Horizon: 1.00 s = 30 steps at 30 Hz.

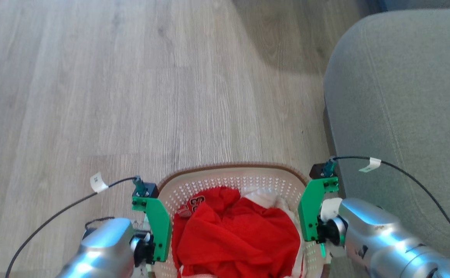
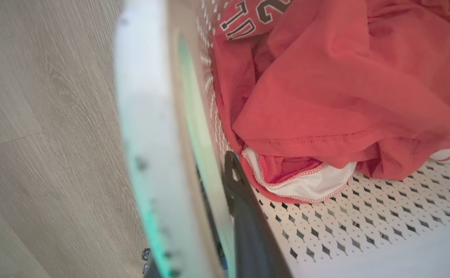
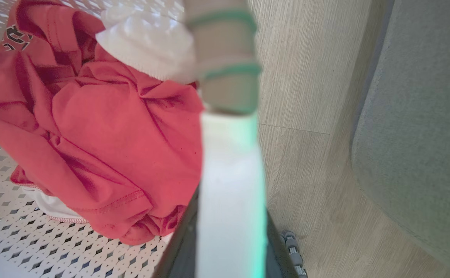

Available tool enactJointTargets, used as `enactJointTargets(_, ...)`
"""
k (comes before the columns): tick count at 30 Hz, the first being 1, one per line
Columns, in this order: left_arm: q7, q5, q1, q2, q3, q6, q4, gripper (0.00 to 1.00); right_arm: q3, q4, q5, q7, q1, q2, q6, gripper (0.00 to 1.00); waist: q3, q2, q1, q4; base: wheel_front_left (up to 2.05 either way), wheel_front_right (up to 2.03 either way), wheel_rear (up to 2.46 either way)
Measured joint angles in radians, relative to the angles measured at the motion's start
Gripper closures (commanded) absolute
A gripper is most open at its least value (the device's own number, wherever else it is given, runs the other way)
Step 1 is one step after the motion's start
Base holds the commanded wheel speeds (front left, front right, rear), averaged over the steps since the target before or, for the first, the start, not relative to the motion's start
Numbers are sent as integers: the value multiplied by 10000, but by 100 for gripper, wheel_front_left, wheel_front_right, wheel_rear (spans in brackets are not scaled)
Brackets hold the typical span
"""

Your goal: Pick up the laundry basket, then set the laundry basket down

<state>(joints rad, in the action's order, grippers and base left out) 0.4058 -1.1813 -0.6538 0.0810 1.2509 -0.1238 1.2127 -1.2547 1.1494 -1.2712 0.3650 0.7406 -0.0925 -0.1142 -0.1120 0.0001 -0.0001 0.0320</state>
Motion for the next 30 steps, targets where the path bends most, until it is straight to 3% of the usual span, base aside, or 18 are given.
enactJointTargets(15, 546, -205, 421, 268, 130, 0, -416, 100, -84, 6, -146, 387, -329, 79, 0, 100, 947, 0, 0, 235, 0, 0, 0)
enactJointTargets(30, 832, -364, 436, 347, 286, 2, -552, 100, -100, -6, -224, 474, -517, 96, 0, 100, 1205, -1, 0, 306, 0, 0, 0)
